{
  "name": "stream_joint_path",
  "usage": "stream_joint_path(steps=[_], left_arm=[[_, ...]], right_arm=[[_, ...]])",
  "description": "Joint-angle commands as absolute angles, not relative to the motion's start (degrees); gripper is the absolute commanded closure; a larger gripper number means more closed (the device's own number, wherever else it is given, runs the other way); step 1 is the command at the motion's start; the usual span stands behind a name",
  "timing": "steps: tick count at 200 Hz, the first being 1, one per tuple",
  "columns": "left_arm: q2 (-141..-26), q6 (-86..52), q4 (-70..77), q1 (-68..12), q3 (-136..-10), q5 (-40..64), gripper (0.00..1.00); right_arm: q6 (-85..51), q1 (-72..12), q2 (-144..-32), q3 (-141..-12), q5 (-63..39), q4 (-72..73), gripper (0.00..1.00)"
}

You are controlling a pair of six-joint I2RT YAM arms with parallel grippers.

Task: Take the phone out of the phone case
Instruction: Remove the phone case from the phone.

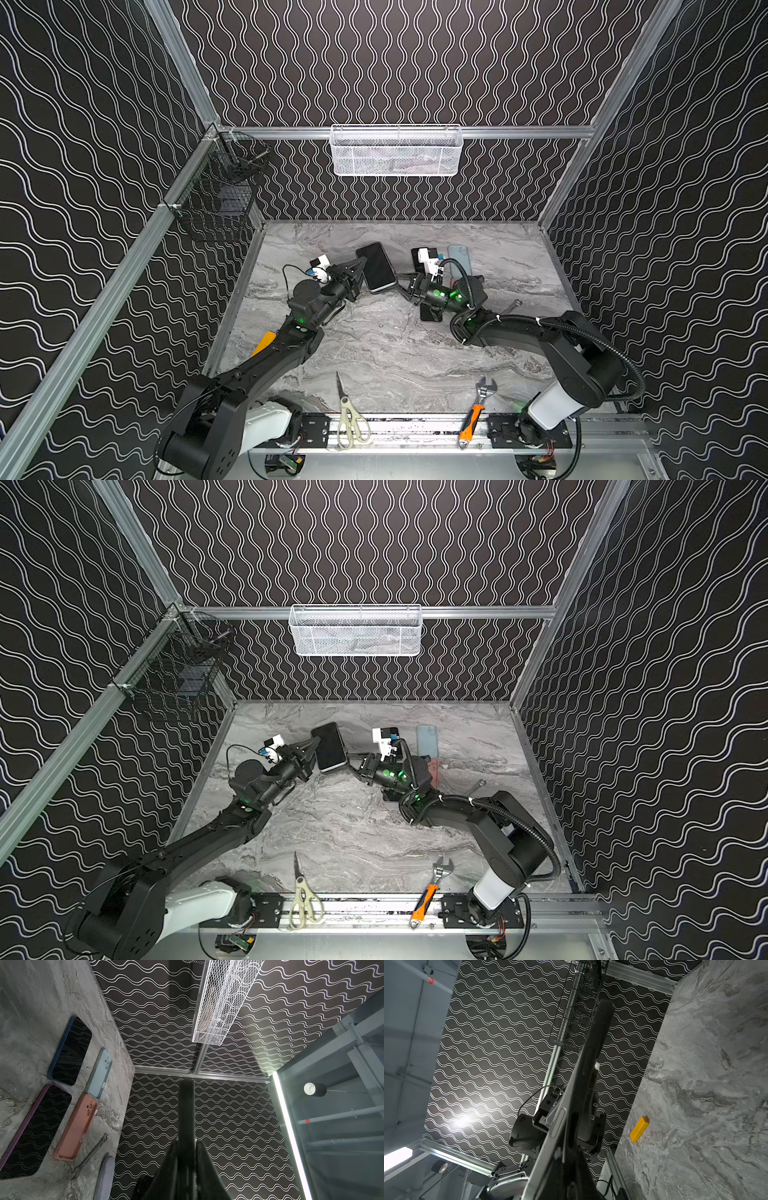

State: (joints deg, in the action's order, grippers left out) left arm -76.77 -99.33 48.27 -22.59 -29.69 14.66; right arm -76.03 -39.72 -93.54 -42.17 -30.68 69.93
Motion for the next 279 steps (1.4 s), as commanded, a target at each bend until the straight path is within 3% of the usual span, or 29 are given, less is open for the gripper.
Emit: stream_joint_path(steps=[1,81,183,197,279], left_arm=[[-76.78,-97.54,49.13,-22.76,-29.97,15.71,0.67],[-77.16,-96.86,49.13,-22.76,-30.59,17.18,0.36],[-76.75,-97.29,49.13,-22.69,-28.96,19.62,0.15],[-76.16,-96.97,48.91,-22.70,-28.70,19.76,0.01],[-66.84,-94.85,32.35,-25.37,-29.32,18.28,0.01]], right_arm=[[-78.84,-39.49,-93.70,-41.52,-29.31,79.54,1.00],[-83.41,-38.70,-95.97,-39.55,-26.72,85.96,1.00],[-82.71,-37.28,-97.82,-39.47,-26.54,87.93,1.00],[-82.21,-37.01,-97.91,-39.38,-26.46,88.07,1.00],[-76.75,-34.95,-99.37,-40.55,-28.37,89.39,1.00]])
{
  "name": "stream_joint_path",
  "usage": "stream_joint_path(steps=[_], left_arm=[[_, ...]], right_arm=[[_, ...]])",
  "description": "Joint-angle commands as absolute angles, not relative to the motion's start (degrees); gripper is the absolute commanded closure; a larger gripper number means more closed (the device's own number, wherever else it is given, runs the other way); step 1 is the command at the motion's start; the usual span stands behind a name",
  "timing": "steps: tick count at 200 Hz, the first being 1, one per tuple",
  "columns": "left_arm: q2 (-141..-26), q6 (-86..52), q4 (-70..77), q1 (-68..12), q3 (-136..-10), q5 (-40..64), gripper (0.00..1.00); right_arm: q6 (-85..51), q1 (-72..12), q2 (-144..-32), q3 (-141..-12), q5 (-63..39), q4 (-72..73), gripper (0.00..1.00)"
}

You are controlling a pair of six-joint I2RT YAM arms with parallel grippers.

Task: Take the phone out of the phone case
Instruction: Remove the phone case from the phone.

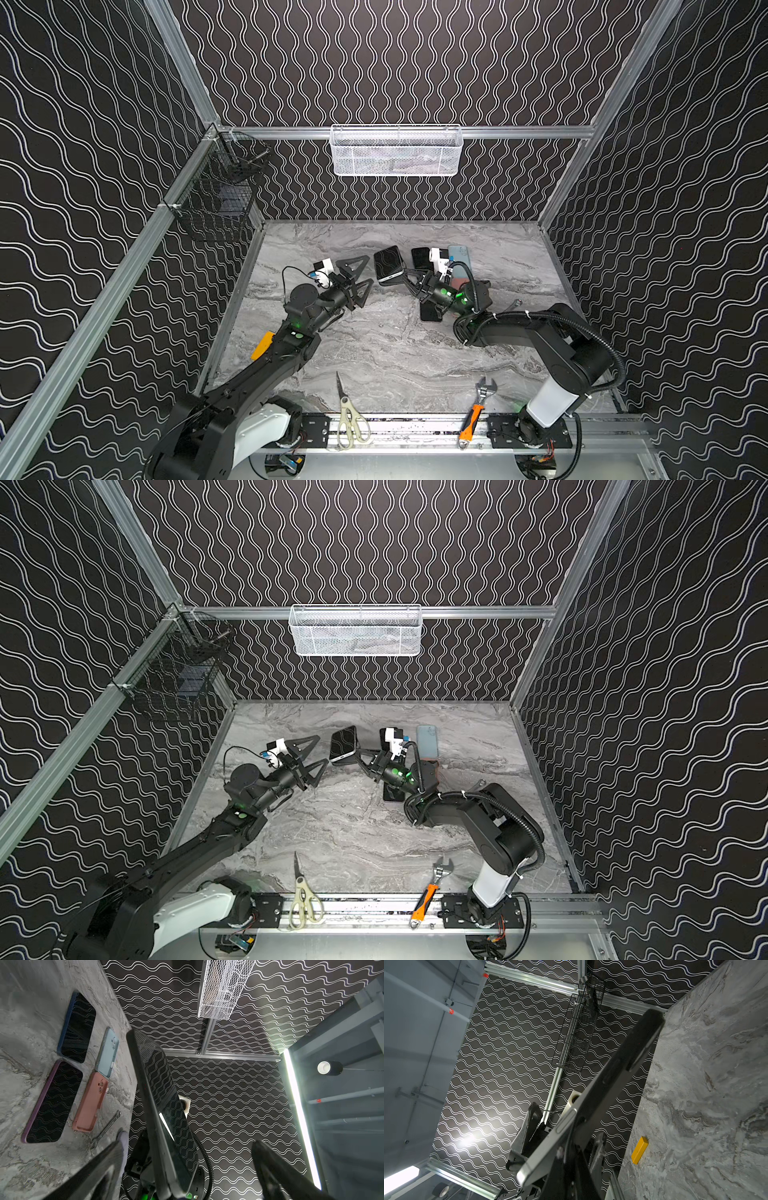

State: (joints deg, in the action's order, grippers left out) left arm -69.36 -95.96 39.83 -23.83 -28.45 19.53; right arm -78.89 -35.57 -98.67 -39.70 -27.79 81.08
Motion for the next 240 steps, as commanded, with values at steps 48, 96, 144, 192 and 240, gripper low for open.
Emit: stream_joint_path(steps=[48,96,144,192,240], left_arm=[[-63.61,-96.53,26.34,-30.42,-32.28,15.45,0.01],[-66.30,-97.90,26.37,-32.23,-35.44,13.99,0.01],[-68.32,-98.44,26.40,-32.83,-38.76,14.24,0.05],[-70.82,-98.66,26.63,-33.92,-40.57,14.77,0.08],[-72.11,-98.53,26.81,-36.10,-40.27,13.73,0.10]], right_arm=[[-71.54,-33.52,-100.19,-41.44,-29.27,87.25,1.00],[-67.11,-33.57,-100.42,-41.09,-28.42,87.01,1.00],[-64.53,-33.75,-100.91,-39.56,-27.12,90.01,1.00],[-64.86,-34.01,-101.47,-38.07,-26.13,93.07,1.00],[-64.56,-34.01,-101.34,-38.32,-26.19,92.77,1.00]])
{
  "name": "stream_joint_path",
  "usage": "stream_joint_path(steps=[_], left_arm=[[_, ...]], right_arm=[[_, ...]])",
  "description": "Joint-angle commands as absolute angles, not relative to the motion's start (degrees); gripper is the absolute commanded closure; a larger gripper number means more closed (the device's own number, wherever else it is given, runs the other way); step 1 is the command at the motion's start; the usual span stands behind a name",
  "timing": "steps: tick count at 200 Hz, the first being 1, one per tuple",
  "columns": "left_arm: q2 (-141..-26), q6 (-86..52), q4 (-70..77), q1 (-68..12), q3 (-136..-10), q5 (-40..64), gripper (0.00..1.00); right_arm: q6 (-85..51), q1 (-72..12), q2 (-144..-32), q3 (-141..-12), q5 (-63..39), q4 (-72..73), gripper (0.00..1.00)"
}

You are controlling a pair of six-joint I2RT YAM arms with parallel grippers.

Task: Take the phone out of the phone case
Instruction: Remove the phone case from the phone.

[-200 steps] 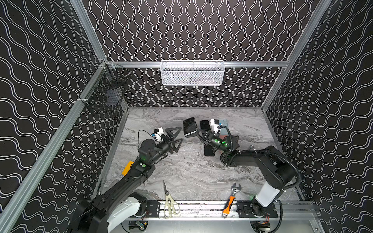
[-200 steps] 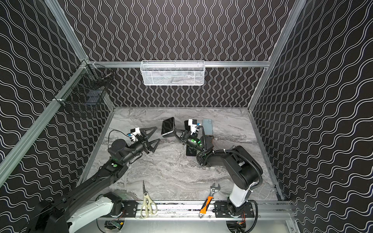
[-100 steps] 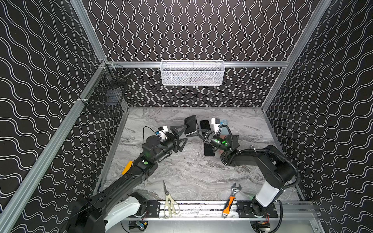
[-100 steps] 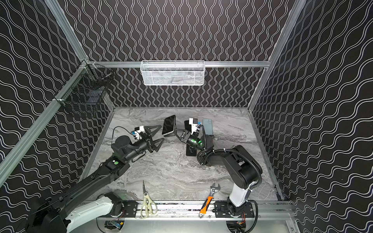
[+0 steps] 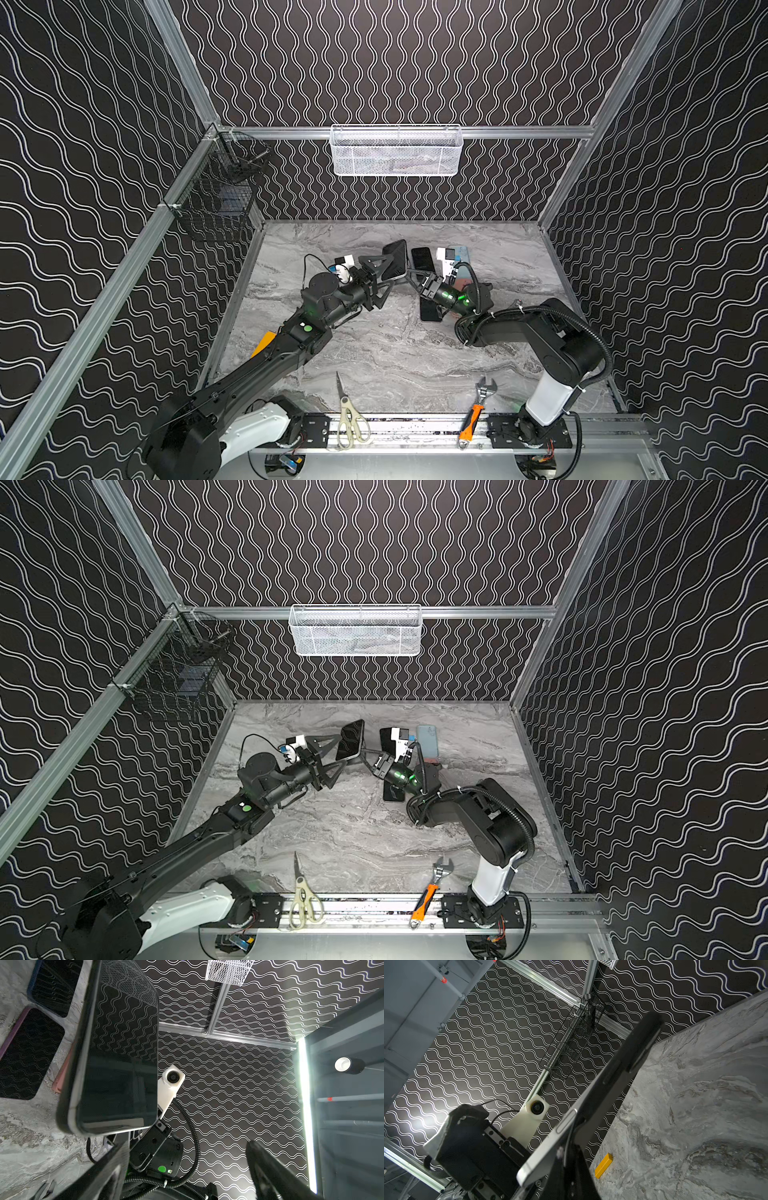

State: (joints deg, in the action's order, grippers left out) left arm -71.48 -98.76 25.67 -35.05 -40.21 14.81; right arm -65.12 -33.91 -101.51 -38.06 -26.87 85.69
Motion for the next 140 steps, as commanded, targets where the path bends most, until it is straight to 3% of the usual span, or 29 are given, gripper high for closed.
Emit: stream_joint_path(steps=[1,140], left_arm=[[-72.13,-98.53,26.81,-36.16,-40.31,13.72,0.10],[-77.25,-100.46,31.90,-37.36,-40.61,13.40,0.23]], right_arm=[[-64.53,-34.01,-101.29,-38.32,-26.19,92.79,1.00],[-63.55,-34.10,-99.14,-35.71,-25.75,93.23,1.00]])
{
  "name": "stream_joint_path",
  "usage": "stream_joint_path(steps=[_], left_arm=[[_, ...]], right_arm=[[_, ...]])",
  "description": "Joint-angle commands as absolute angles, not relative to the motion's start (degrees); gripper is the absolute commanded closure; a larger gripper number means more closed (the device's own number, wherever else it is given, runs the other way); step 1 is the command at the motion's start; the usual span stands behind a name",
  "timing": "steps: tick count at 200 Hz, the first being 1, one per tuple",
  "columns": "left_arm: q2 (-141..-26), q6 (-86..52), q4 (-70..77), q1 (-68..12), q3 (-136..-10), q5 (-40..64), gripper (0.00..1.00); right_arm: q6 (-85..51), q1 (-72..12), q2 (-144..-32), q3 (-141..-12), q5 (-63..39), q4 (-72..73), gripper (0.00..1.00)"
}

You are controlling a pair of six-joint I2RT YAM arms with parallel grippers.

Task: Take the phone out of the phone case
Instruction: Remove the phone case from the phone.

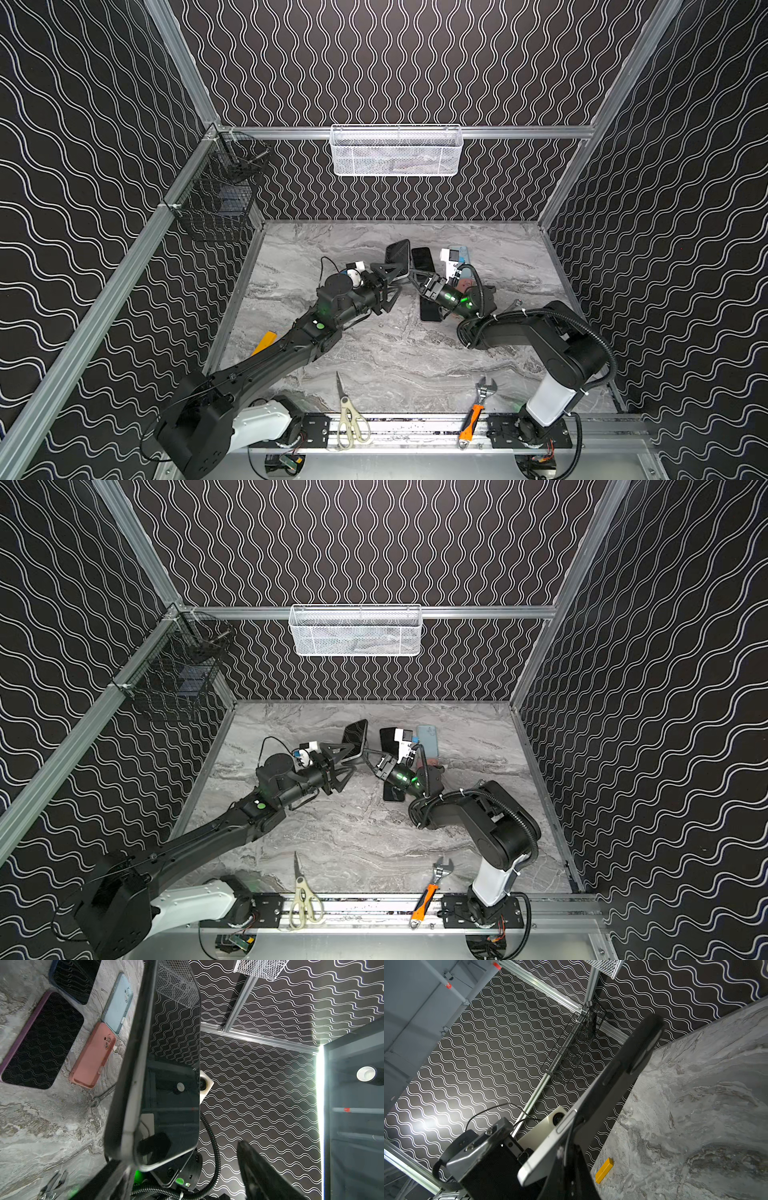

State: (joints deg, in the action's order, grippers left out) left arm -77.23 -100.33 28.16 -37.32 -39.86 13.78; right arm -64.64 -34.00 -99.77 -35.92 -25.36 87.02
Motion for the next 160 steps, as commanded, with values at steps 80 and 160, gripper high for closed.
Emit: stream_joint_path(steps=[80,160], left_arm=[[-76.37,-101.42,32.16,-37.35,-39.30,13.17,0.20],[-78.41,-101.51,33.92,-37.18,-38.85,12.66,0.27]], right_arm=[[-64.35,-34.10,-99.96,-35.62,-25.57,94.97,1.00],[-62.41,-34.43,-97.13,-33.27,-25.22,94.55,1.00]])
